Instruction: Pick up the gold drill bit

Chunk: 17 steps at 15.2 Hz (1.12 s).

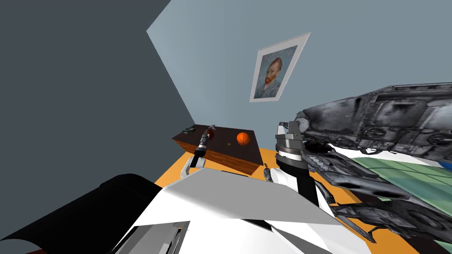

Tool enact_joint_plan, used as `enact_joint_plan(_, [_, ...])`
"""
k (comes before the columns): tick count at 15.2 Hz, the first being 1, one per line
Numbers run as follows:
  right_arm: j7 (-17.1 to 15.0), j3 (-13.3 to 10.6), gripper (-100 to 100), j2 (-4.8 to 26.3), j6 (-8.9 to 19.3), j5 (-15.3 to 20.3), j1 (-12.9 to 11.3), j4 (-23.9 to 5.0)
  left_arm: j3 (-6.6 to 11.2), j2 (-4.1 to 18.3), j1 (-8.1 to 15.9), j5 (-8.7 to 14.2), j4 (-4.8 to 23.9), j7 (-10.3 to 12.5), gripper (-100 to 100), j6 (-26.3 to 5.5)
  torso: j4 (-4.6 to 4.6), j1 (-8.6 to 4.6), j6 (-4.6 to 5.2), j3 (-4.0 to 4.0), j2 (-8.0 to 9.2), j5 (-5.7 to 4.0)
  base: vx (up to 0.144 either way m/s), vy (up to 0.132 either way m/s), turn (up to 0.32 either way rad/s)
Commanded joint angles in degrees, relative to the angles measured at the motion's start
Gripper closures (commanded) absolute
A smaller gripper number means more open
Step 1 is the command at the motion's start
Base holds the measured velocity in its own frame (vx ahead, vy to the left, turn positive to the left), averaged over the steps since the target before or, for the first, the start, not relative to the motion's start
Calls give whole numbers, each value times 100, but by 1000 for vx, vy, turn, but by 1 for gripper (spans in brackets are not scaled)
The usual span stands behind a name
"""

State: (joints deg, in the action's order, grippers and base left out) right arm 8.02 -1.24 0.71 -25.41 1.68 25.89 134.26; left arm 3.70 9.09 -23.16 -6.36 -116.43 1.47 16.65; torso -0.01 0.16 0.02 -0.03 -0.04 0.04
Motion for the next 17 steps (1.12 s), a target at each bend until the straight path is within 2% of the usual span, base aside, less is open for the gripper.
enact_joint_plan(1, [0, 0, 0, 0, 0, 0, 0, 0, 32, 89, 175, 7, 286, -76, -100, -121, 0, 0, 0, 0, 0, 0, 1, 32, -160])
enact_joint_plan(2, [0, 0, 0, 0, 0, 0, 0, 0, 32, 89, 175, 7, 391, -76, -100, -121, 0, 0, 1, 0, 0, 0, 0, 27, -135])
enact_joint_plan(3, [0, 0, 0, 0, 0, 0, 0, 0, 51, 139, 319, 8, 539, -134, -100, -222, 0, -2, 0, 0, 0, 0, -3, 30, -166])
enact_joint_plan(4, [0, 0, 0, 0, 0, 0, 0, 0, 51, 139, 319, 8, 652, -134, -100, -222, 1, -1, 2, 0, 0, -1, 0, 30, -156])
enact_joint_plan(5, [0, 0, 0, 0, 0, 0, 0, 0, 71, 184, 471, 9, 798, -194, -100, -328, 0, -2, 0, 0, 0, 0, -1, 28, -192])
enact_joint_plan(7, [0, 0, 0, 0, 0, 0, 0, 0, 71, 184, 471, 9, 927, -194, -100, -328, 0, -2, 0, 0, 0, -1, -1, 26, -97])
enact_joint_plan(8, [0, 0, 0, 0, 0, 0, 1, 0, 92, 225, 629, 10, 1130, -258, -100, -438, 0, -4, -2, 0, -1, -1, 1, 17, -133])
enact_joint_plan(9, [0, 0, 0, 0, 0, 0, 0, 0, 92, 225, 629, 10, 1213, -258, -100, -438, 0, -6, 1, -1, -1, -1, 0, 20, -153])
enact_joint_plan(10, [0, 0, 0, 0, 0, 0, 0, 0, 113, 262, 793, 11, 1390, -324, -100, -553, 0, -6, 0, 0, -1, -1, -3, 26, -230])
enact_joint_plan(12, [0, 0, 0, 0, 0, 0, 0, 0, 113, 262, 793, 11, 1511, -324, -100, -553, 0, -3, 0, 0, 0, -1, -2, 30, -96])
enact_joint_plan(13, [0, 0, 0, 0, 0, 0, 1, 0, 135, 296, 962, 12, 1681, -392, -100, -671, 0, -4, -3, 0, 0, -1, -1, 28, -256])
enact_joint_plan(15, [0, 0, 0, 0, 0, 0, 1, 0, 135, 296, 962, 12, 1818, -392, -100, -671, 0, -3, -2, -1, -1, 0, -2, 22, -27])
enact_joint_plan(16, [0, 0, 0, 0, 0, 0, 1, 0, 158, 326, 1136, 13, 2024, -462, -100, -792, 0, -6, -2, 0, -1, -1, -3, 17, -166])
enact_joint_plan(17, [0, 0, 0, 0, 0, 0, 0, 0, 158, 326, 1136, 13, 2134, -462, -100, -792, 0, -7, 2, 0, -1, -2, -3, 23, -192])
